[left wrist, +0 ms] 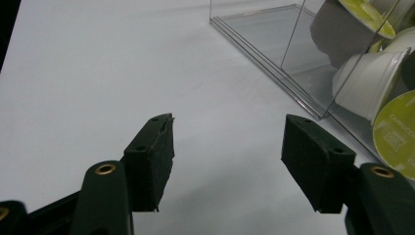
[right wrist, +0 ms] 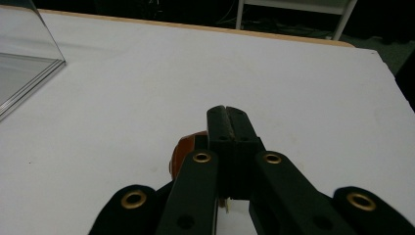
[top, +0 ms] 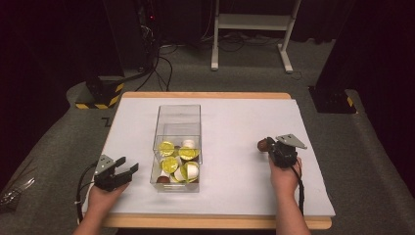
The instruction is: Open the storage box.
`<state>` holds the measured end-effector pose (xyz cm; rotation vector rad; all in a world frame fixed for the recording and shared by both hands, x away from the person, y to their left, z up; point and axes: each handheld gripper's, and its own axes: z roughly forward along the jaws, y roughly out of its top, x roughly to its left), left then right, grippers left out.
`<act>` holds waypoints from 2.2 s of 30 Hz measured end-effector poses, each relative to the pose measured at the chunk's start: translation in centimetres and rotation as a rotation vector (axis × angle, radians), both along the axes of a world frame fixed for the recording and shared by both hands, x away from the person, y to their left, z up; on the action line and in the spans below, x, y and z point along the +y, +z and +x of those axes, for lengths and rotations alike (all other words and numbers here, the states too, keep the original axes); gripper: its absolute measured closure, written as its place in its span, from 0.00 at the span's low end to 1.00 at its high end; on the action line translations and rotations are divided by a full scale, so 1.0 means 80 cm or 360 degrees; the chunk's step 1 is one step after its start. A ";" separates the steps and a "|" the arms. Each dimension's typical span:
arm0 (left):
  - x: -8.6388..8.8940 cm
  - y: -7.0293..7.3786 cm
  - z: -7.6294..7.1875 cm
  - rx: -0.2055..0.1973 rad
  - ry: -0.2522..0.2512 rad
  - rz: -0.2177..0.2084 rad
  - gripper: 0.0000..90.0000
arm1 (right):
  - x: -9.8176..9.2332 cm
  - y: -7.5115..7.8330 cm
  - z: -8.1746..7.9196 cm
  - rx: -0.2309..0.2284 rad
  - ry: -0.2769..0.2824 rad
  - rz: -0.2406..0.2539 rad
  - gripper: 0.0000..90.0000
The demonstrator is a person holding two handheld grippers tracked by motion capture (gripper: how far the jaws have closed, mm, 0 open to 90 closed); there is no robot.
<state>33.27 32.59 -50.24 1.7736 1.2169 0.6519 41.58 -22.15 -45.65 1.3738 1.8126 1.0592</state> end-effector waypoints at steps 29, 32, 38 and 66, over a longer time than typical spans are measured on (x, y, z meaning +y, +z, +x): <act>0.000 0.000 0.000 0.0002 -0.0007 -0.0002 0.41 | -0.003 -0.021 0.003 0.0051 -0.0036 0.0006 1.00; 0.001 0.000 0.000 0.0003 -0.0010 0.0001 0.41 | 0.000 -0.022 0.004 0.0059 -0.0015 0.0008 0.99; 0.000 0.000 0.000 0.0002 -0.0011 -0.0001 0.41 | 0.006 -0.023 0.003 0.0060 0.0007 0.0020 0.98; 0.001 0.000 -0.001 0.0001 -0.0022 0.0004 0.41 | 0.056 -0.037 -0.005 0.0098 0.0171 -0.0003 0.93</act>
